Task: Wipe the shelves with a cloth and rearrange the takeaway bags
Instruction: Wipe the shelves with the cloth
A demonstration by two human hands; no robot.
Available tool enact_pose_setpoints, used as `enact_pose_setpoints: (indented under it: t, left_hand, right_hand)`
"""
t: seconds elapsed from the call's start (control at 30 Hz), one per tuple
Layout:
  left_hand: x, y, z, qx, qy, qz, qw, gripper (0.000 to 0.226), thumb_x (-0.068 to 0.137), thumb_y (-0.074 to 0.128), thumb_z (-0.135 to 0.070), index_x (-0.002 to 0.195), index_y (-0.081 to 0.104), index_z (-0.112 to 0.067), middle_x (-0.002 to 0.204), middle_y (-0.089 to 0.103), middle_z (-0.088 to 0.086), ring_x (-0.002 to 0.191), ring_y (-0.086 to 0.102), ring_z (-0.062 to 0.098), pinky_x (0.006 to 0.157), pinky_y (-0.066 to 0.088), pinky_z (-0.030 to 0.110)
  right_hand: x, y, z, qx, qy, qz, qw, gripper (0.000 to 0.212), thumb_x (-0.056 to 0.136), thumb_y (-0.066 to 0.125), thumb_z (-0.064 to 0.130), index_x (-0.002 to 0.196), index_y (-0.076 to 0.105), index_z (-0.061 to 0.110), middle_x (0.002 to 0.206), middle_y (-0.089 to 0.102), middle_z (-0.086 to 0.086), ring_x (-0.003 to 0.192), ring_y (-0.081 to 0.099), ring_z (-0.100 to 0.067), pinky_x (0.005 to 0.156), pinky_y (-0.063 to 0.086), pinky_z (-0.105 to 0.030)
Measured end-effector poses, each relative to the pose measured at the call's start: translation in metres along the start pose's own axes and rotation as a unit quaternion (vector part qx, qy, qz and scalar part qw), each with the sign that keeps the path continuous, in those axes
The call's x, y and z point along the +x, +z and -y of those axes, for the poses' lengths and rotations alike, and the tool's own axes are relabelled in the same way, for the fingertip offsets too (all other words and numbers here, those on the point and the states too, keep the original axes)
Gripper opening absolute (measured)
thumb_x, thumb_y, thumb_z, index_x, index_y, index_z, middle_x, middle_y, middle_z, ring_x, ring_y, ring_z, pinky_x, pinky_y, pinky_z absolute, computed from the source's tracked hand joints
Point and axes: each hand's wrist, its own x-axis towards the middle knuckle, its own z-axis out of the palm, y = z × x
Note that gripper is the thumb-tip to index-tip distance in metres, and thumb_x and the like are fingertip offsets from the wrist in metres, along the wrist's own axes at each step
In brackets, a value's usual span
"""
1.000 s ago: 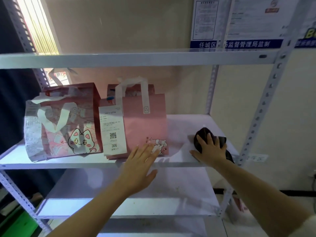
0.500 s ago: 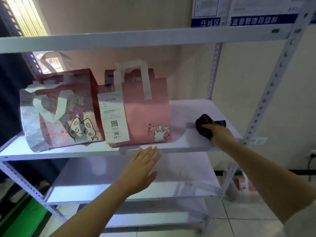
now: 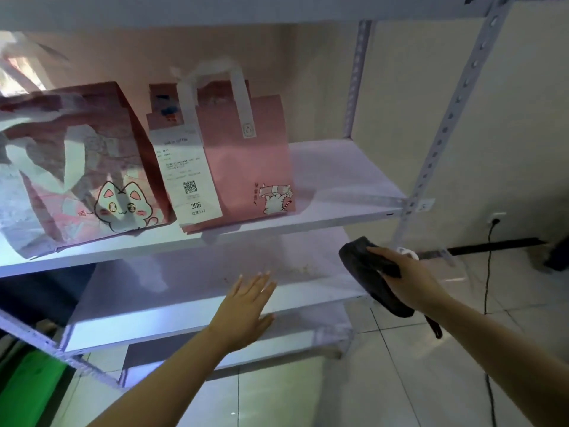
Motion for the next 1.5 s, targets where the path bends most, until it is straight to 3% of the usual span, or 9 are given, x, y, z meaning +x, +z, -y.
enact_pose_setpoints:
  t: [0.37, 0.57, 0.7, 0.8, 0.9, 1.0, 1.2, 1.37, 1.5]
  left_hand:
    - [0.018, 0.073, 0.011, -0.022, -0.08, 0.041, 0.996, 0.075, 0.097, 0.007, -0.057, 0.128, 0.061, -0.015, 0.133, 0.059, 0.006, 0.12, 0.058, 0.022, 0.104, 0.026, 0.041]
    - [0.073, 0.165, 0.026, 0.008, -0.103, 0.034, 0.994, 0.077, 0.096, 0.009, -0.062, 0.133, 0.055, -0.012, 0.137, 0.056, 0.008, 0.126, 0.054, 0.024, 0.112, 0.032, 0.045]
    - [0.107, 0.225, 0.038, -0.017, -0.126, -0.021, 0.992, 0.1, 0.079, -0.004, -0.08, 0.151, 0.026, -0.016, 0.157, 0.024, 0.002, 0.146, 0.021, 0.02, 0.119, 0.001, 0.04]
    - [0.123, 0.26, 0.046, -0.048, -0.153, -0.085, 0.983, 0.11, 0.071, -0.002, -0.088, 0.151, 0.025, -0.019, 0.159, 0.017, -0.002, 0.148, 0.011, 0.016, 0.12, 0.003, 0.043]
    - [0.132, 0.287, 0.058, -0.057, -0.171, -0.146, 0.973, 0.107, 0.072, -0.002, -0.087, 0.15, 0.025, -0.019, 0.159, 0.018, -0.002, 0.148, 0.01, 0.015, 0.119, 0.0, 0.043]
    - [0.14, 0.304, 0.075, -0.052, -0.2, -0.185, 0.961, 0.11, 0.069, -0.006, -0.088, 0.152, 0.022, -0.021, 0.159, 0.016, -0.003, 0.148, 0.008, 0.014, 0.12, -0.001, 0.045]
    - [0.14, 0.322, 0.097, -0.074, -0.272, -0.183, 0.942, 0.109, 0.065, -0.005, -0.083, 0.153, 0.014, -0.022, 0.161, 0.005, -0.006, 0.148, -0.002, 0.011, 0.118, -0.006, 0.048]
    - [0.141, 0.327, 0.096, -0.07, -0.265, -0.163, 0.948, 0.117, 0.059, -0.012, -0.087, 0.154, 0.01, -0.021, 0.161, 0.001, -0.006, 0.147, -0.008, 0.01, 0.117, -0.011, 0.049]
    - [0.141, 0.327, 0.097, -0.07, -0.26, -0.159, 0.95, 0.13, 0.049, -0.021, -0.093, 0.153, 0.012, -0.022, 0.161, 0.004, -0.008, 0.147, -0.006, 0.009, 0.118, -0.008, 0.048]
  right_hand:
    - [0.058, 0.109, -0.066, 0.127, 0.132, -0.038, 0.982, 0.033, 0.1, 0.041, 0.018, 0.13, 0.054, 0.014, 0.111, 0.064, -0.021, 0.098, 0.06, -0.038, 0.071, 0.041, -0.035]
    - [0.128, 0.188, -0.123, 0.028, 0.031, 0.017, 0.999, 0.049, 0.095, 0.048, 0.005, 0.142, 0.041, 0.019, 0.143, 0.045, -0.011, 0.127, 0.047, -0.033, 0.105, 0.038, -0.04]
    - [0.159, 0.254, -0.15, -0.026, 0.036, 0.111, 0.993, 0.047, 0.097, 0.043, 0.046, 0.142, 0.039, 0.034, 0.141, 0.05, -0.01, 0.128, 0.044, -0.031, 0.102, 0.036, -0.037]
    - [0.158, 0.283, -0.16, -0.035, 0.002, 0.093, 0.995, 0.073, 0.077, 0.014, 0.083, 0.139, 0.034, 0.05, 0.154, 0.03, 0.009, 0.143, 0.018, -0.032, 0.115, 0.012, -0.052]
    - [0.164, 0.3, -0.177, -0.113, -0.042, 0.066, 0.991, 0.084, 0.065, -0.001, 0.08, 0.143, 0.017, 0.054, 0.159, 0.012, 0.015, 0.146, 0.008, -0.032, 0.115, 0.007, -0.057]
    - [0.174, 0.31, -0.187, -0.169, -0.063, 0.049, 0.982, 0.071, 0.077, 0.015, 0.076, 0.145, 0.009, 0.053, 0.159, 0.007, 0.015, 0.145, 0.01, -0.033, 0.114, 0.012, -0.059]
    - [0.165, 0.316, -0.193, -0.172, -0.081, 0.015, 0.982, 0.081, 0.072, 0.024, 0.081, 0.146, 0.011, 0.05, 0.159, 0.009, 0.015, 0.145, 0.012, -0.028, 0.112, 0.017, -0.06]
    - [0.194, 0.31, -0.205, -0.141, -0.028, -0.017, 0.99, 0.055, 0.091, 0.035, 0.059, 0.143, 0.021, 0.048, 0.158, 0.02, 0.009, 0.143, 0.018, -0.032, 0.111, 0.02, -0.06]
    - [0.25, 0.3, -0.218, -0.148, 0.036, 0.004, 0.988, 0.067, 0.076, 0.024, 0.07, 0.139, 0.026, 0.048, 0.155, 0.029, 0.0, 0.138, 0.028, -0.034, 0.111, 0.024, -0.056]
